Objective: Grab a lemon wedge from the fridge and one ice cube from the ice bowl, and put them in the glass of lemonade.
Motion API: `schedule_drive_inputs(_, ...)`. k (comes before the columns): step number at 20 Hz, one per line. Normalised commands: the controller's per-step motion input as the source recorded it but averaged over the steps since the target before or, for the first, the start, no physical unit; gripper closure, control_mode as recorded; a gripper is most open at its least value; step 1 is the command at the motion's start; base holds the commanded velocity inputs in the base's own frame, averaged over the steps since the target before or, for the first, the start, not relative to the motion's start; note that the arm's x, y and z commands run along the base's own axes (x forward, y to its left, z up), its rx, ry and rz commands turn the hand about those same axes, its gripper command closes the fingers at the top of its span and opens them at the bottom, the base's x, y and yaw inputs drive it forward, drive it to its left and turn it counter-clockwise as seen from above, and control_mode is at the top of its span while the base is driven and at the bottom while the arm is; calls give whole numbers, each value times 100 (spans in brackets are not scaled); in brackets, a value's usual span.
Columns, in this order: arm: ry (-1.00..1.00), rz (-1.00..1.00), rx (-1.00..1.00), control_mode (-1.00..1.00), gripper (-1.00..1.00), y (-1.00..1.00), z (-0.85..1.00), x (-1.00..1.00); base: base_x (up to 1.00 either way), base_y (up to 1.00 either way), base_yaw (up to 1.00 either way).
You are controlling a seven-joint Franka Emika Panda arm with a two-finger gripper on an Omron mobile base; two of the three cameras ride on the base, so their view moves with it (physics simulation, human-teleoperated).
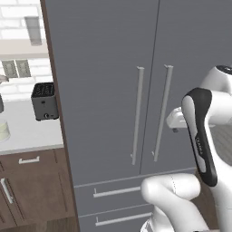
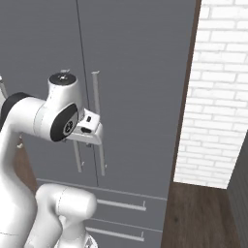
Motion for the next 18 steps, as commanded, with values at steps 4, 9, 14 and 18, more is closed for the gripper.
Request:
schedule_drive_inputs(4, 0, 0, 0, -100, -100, 0, 0, 0, 0, 0, 0)
schedule_drive_inputs(9, 0, 0, 0, -100, -100, 0, -5, 0, 0, 0, 0)
schedule_drive_inputs(14, 0, 0, 0, 100, -100, 0, -2, -13, -40, 0, 0)
schedule_drive_inputs(18, 0, 0, 0, 100, -100, 0, 0, 0, -46, 0, 0)
